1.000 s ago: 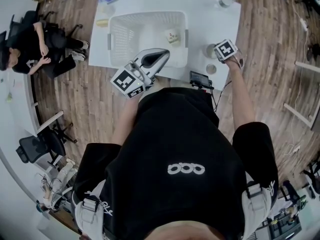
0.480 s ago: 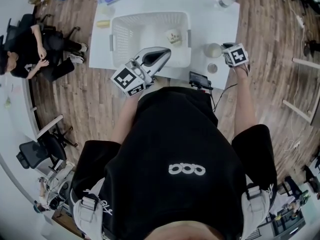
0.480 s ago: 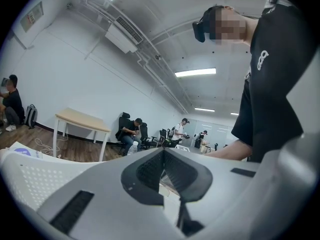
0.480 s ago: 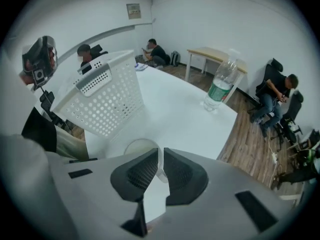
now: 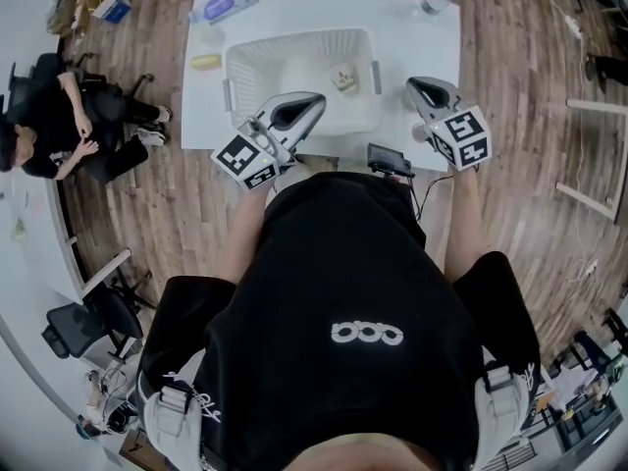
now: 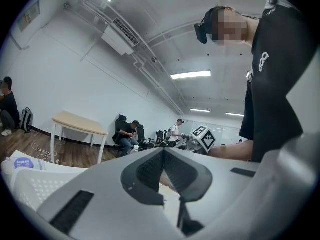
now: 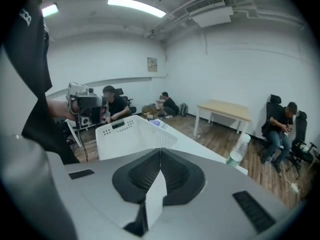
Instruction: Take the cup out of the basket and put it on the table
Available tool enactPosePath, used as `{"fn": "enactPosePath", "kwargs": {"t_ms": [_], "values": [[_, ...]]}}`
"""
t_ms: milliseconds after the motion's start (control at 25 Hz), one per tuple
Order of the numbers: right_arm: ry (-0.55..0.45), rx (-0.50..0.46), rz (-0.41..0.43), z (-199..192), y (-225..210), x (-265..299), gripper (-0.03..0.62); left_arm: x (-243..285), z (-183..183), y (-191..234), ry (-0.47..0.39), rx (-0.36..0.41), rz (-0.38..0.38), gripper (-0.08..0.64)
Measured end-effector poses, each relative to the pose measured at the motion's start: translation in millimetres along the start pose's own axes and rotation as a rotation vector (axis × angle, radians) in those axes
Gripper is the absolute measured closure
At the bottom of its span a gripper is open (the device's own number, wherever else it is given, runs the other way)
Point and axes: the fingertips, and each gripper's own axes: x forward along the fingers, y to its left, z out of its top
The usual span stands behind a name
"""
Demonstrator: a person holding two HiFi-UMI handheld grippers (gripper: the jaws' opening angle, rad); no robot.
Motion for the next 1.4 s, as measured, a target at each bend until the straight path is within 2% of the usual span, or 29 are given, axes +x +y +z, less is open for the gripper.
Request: {"fn": "enactPosePath", "kwargs": {"t_ms": [240,400,600,880,1400], "values": [[-0.192,-0.049,0.152,67,82,22,0.568,-39,9,11,-0.019,0.012,0.037,0.551],[-0.245,-0.047,0.234,89,124,45,0.568,-72,10,23,-0.036,0.009,0.085,0.552],[-0.263,-0.039,0.304,103,161,68,0.568,-107,12,37,-0.052,0.009,0.132,0.551],[-0.259,-0.026,0.326,115,180,89,0.568,-141,13,52,-0.06,0.005,0.164,0.552],[-0.257,-0.018,0.334,120,184,98,0.568,-151,15,64,-0.053,0.004,0.16,0.551]]}}
